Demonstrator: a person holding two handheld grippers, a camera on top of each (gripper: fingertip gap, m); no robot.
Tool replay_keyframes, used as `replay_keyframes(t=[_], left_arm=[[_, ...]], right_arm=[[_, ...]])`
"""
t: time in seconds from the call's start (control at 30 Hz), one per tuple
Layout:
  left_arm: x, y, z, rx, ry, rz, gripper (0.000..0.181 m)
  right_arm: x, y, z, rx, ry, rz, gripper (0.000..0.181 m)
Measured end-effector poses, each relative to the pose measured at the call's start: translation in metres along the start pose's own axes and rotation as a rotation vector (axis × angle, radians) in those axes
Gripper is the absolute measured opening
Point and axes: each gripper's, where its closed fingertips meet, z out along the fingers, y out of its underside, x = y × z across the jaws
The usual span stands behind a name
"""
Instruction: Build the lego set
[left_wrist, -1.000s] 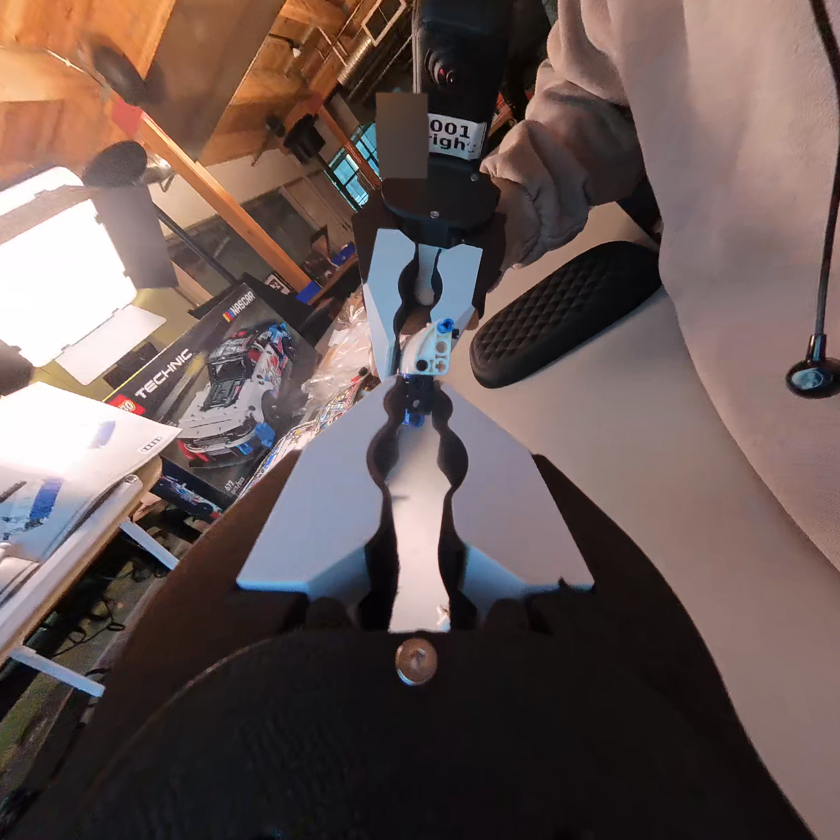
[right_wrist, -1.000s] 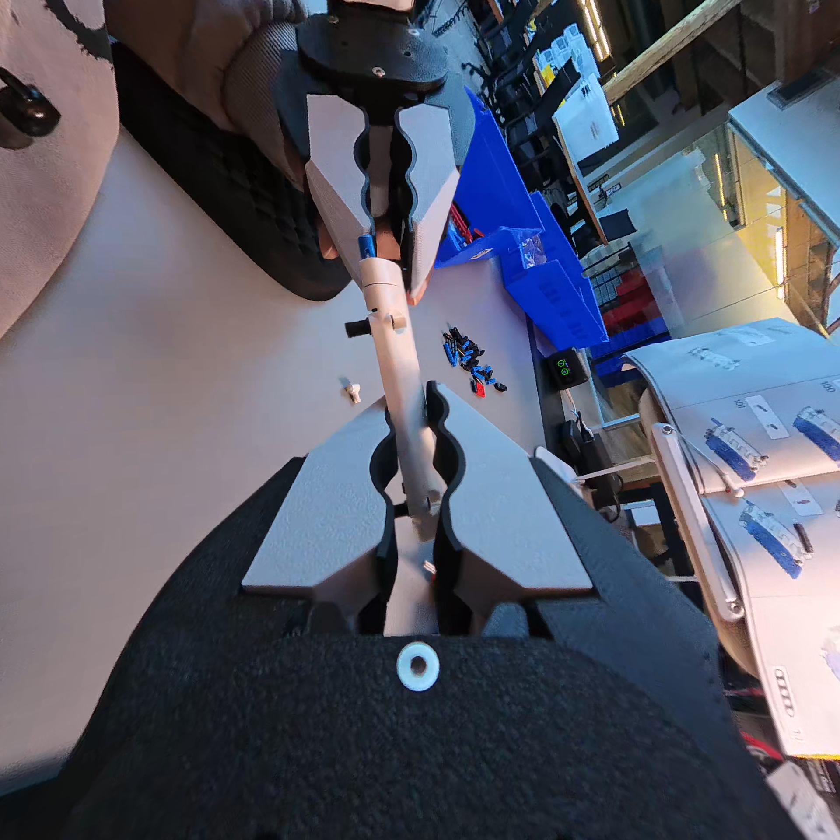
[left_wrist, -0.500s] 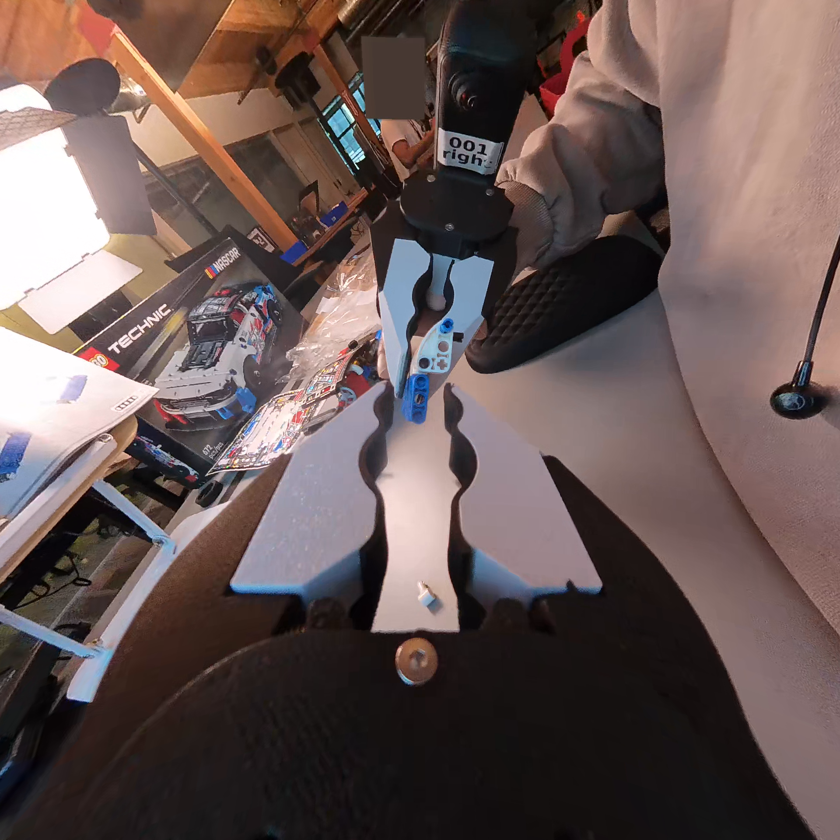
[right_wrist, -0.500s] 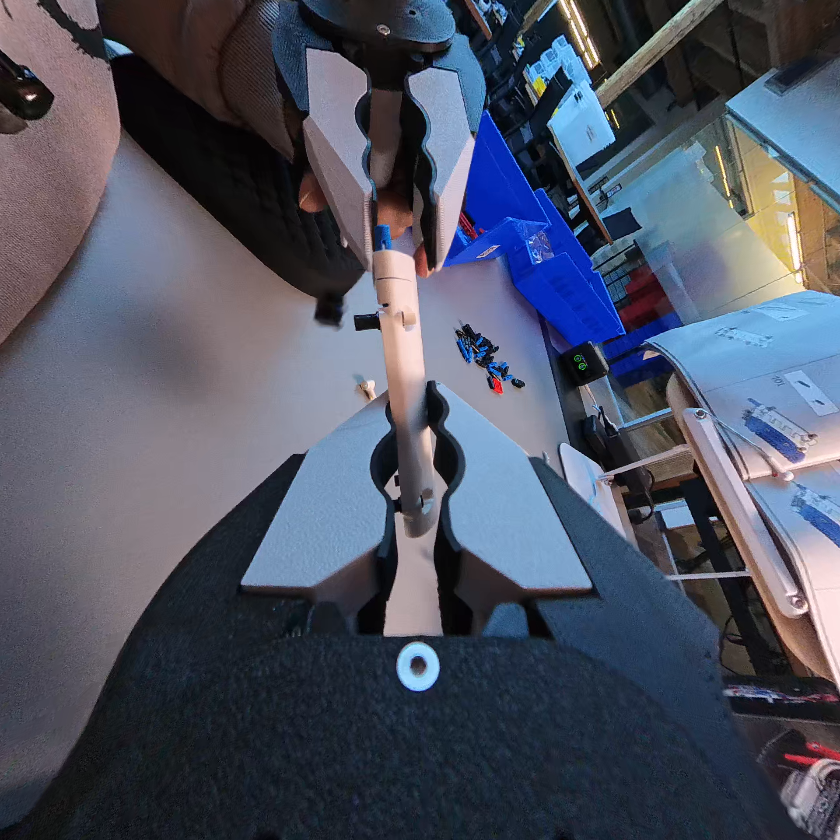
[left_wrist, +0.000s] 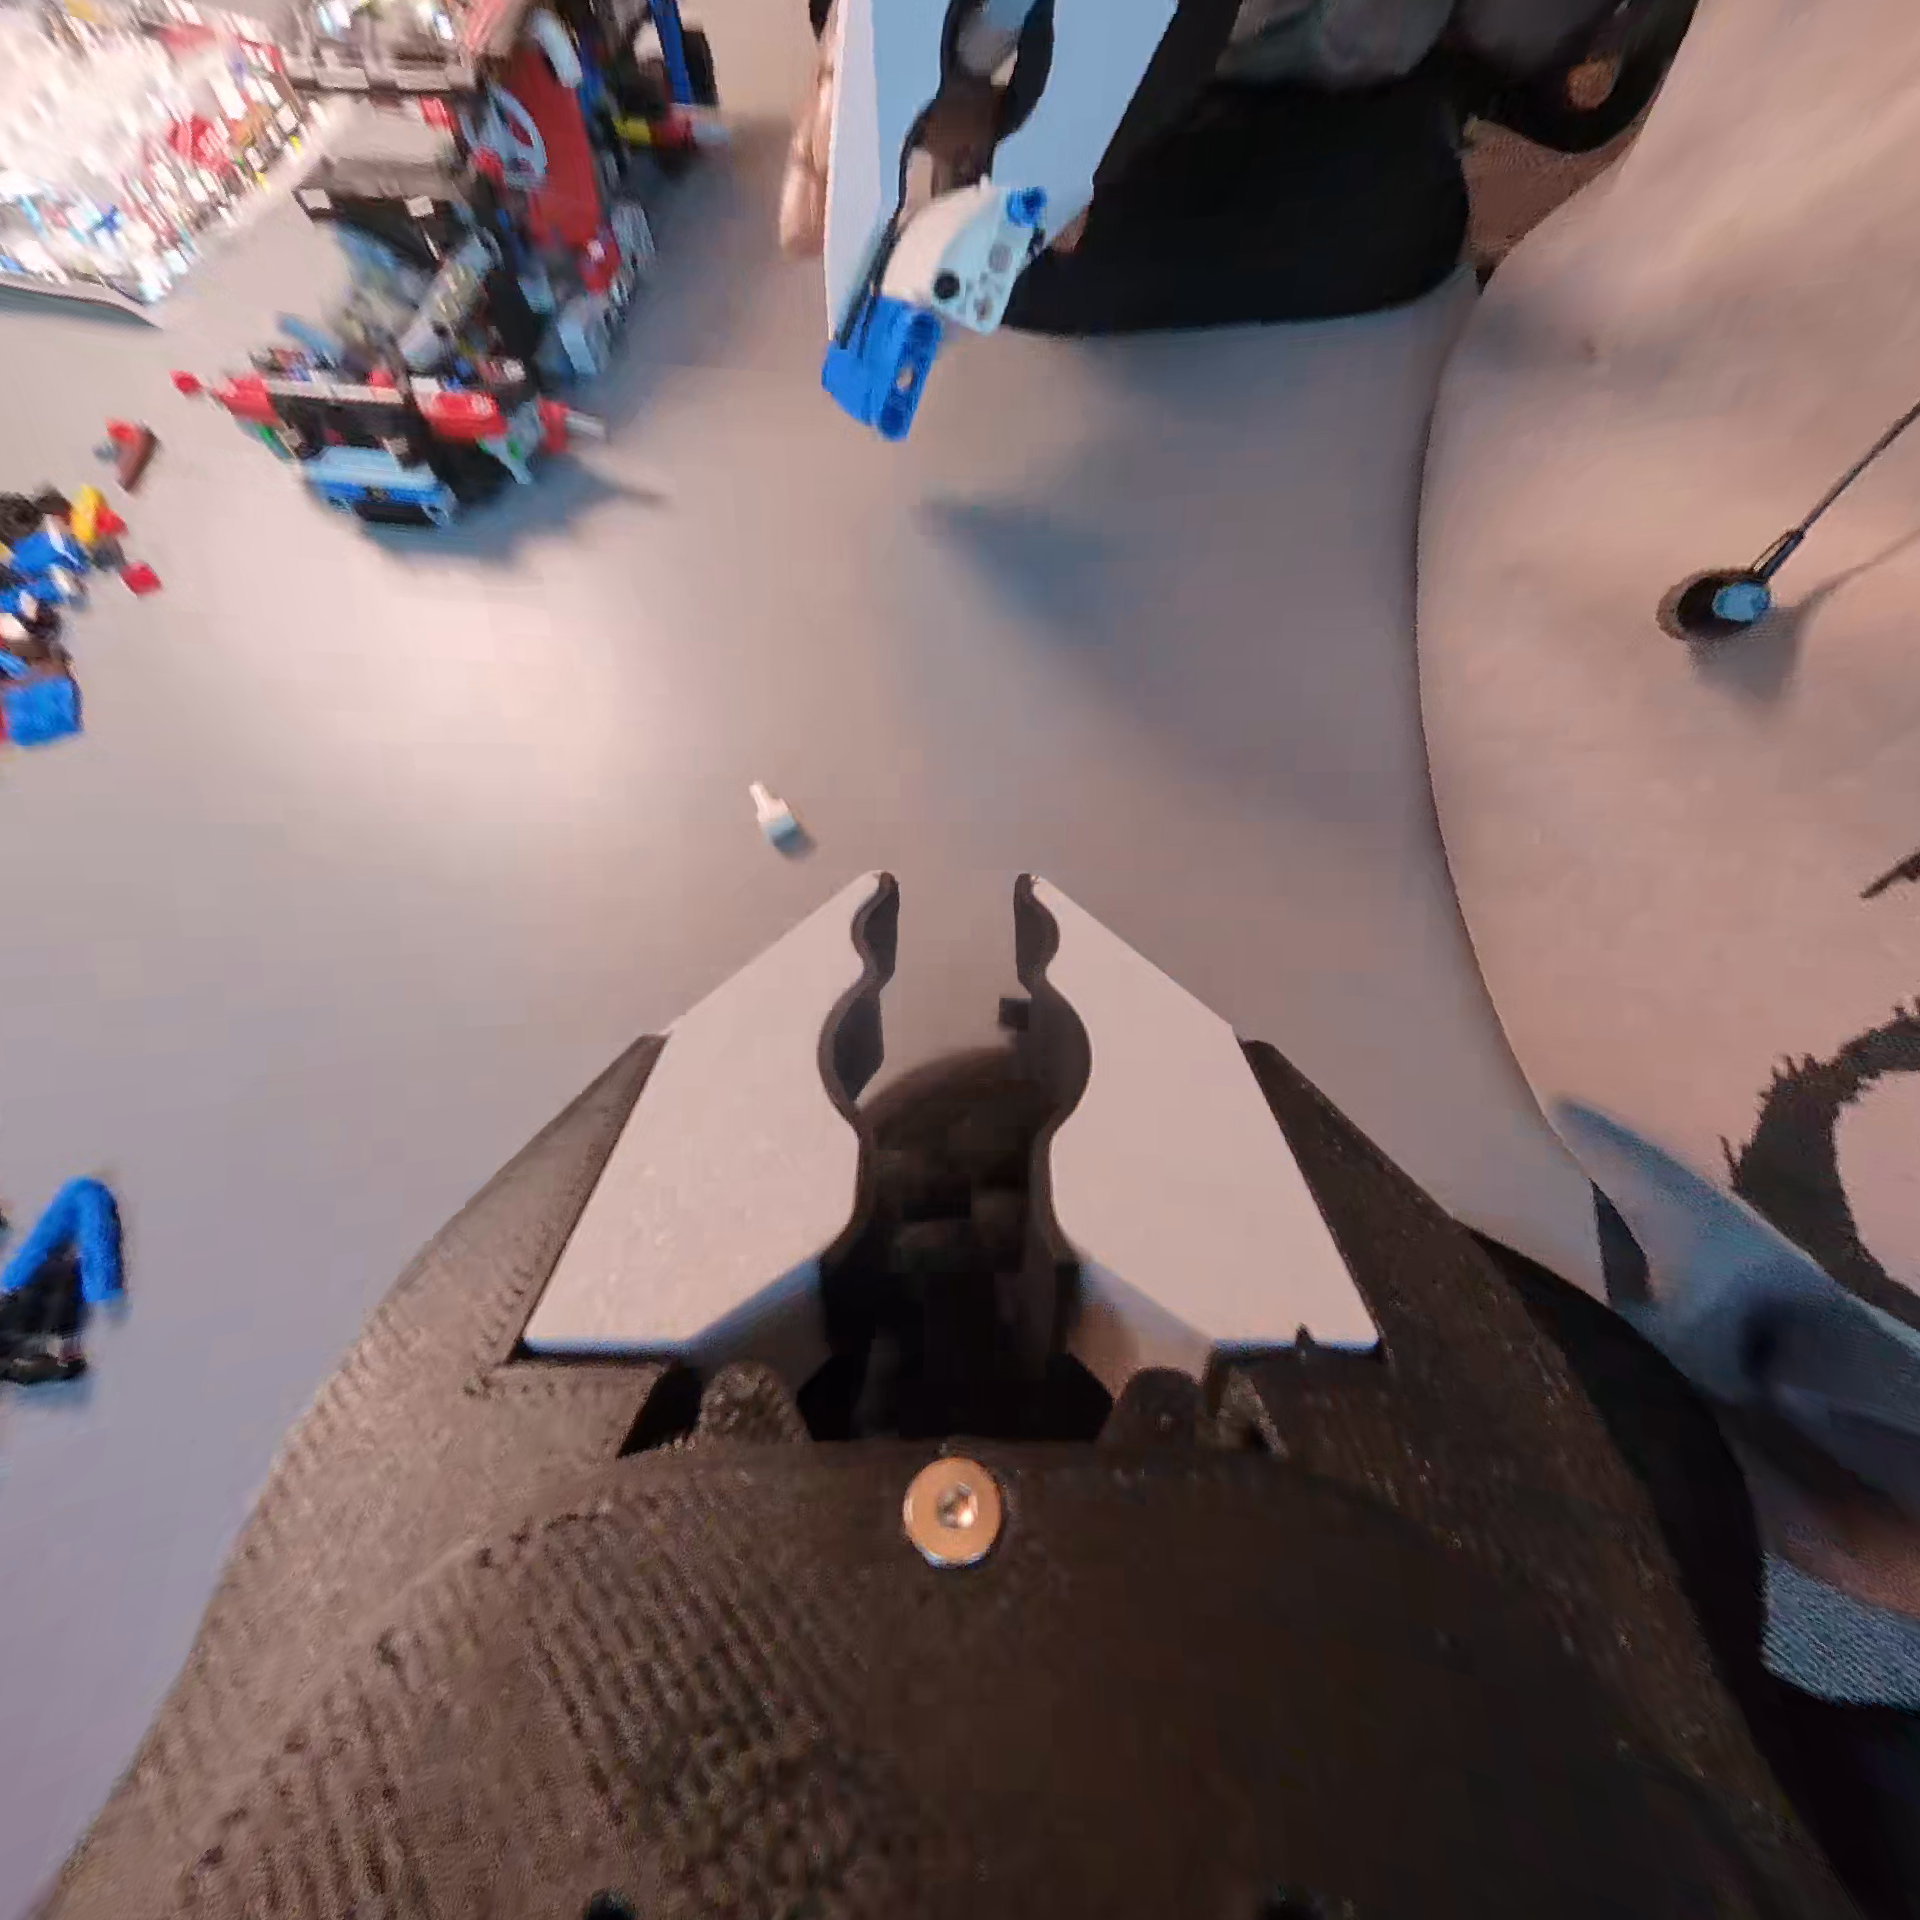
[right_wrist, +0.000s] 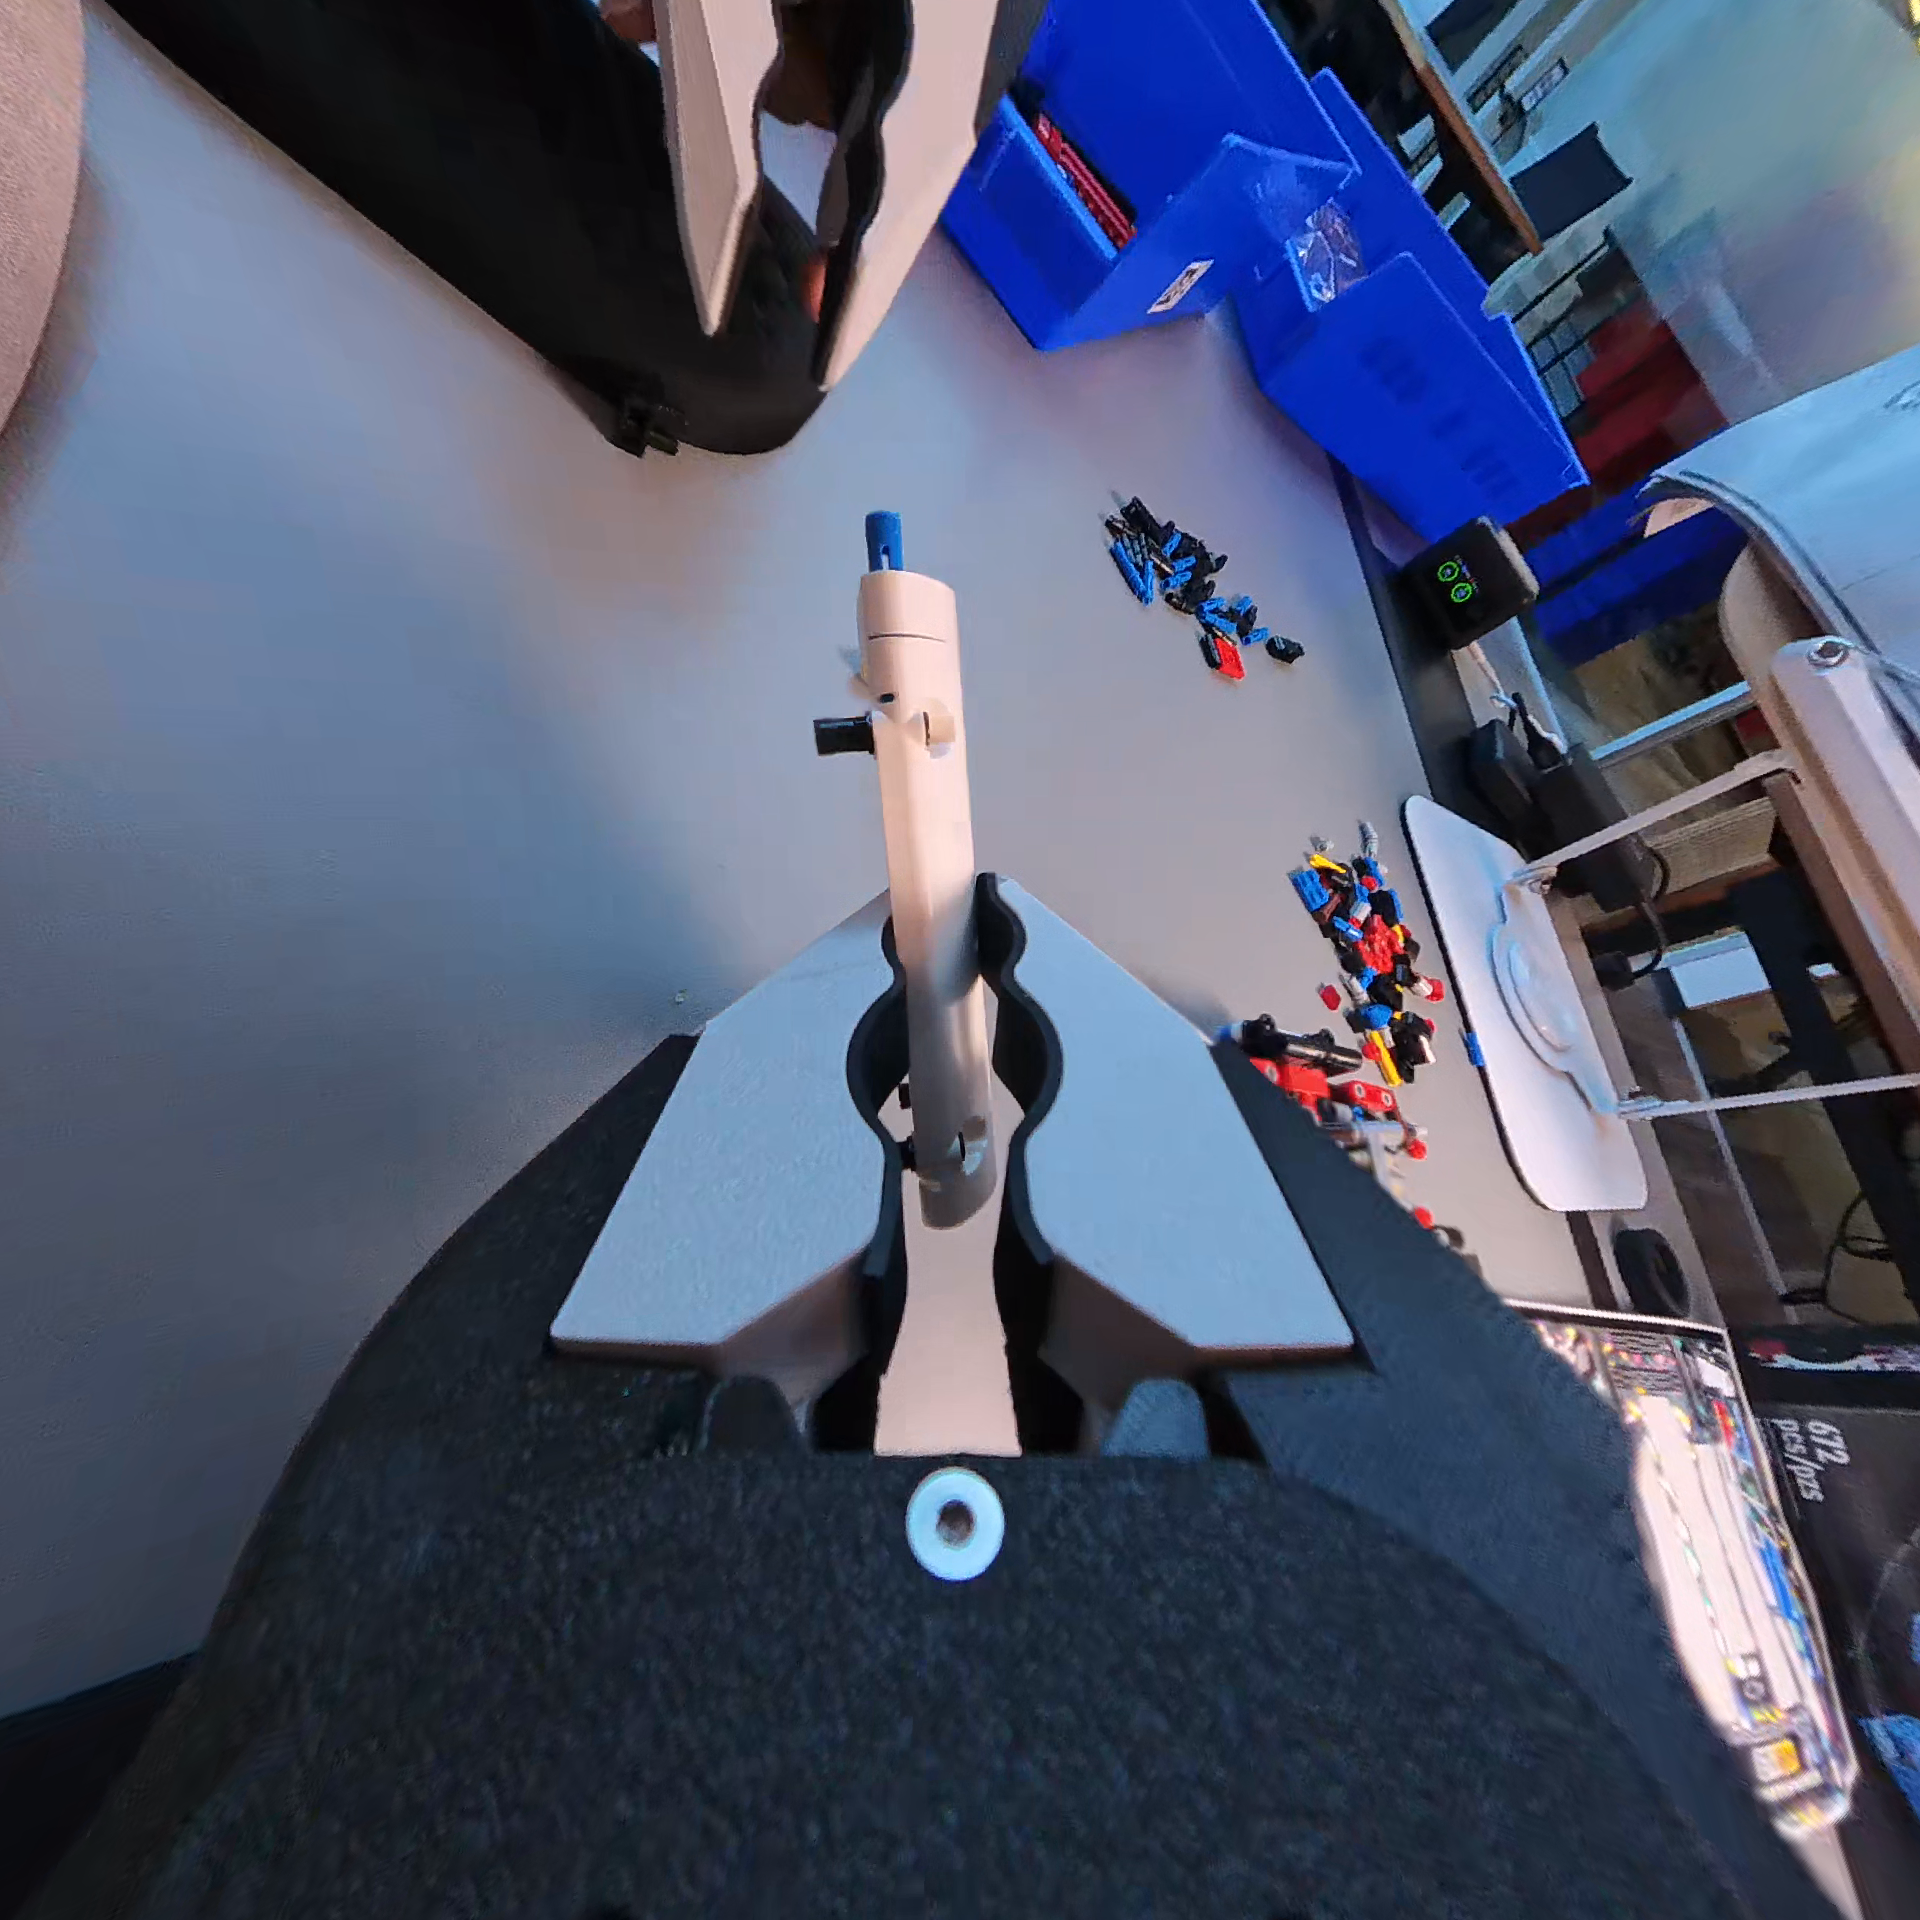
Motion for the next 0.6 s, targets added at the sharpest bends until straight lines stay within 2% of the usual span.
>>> replay_keyframes(t=[0.17,0.27,0.37,0.43,0.6], left_arm=[[0.013,0.022,0.001,-0.153,0.051,-0.041,0.025],[0.014,0.029,0.008,-0.267,0.001,-0.032,0.034],[0.009,0.038,0.013,-0.359,-0.059,0.068,0.032],[0.003,0.038,0.015,-0.371,-0.059,0.125,0.015],[-0.009,0.029,0.024,-0.320,0.080,0.116,0.015]], right_arm=[[-0.002,0.008,0.005,-0.027,-0.010,0.034,0.008],[0.000,0.009,0.009,-0.047,-0.001,0.037,0.008],[0.001,0.008,0.011,-0.048,0.003,0.045,0.007],[0.003,0.006,0.014,-0.038,0.003,0.049,0.007],[0.011,0.005,0.018,-0.026,0.016,0.081,0.007]])
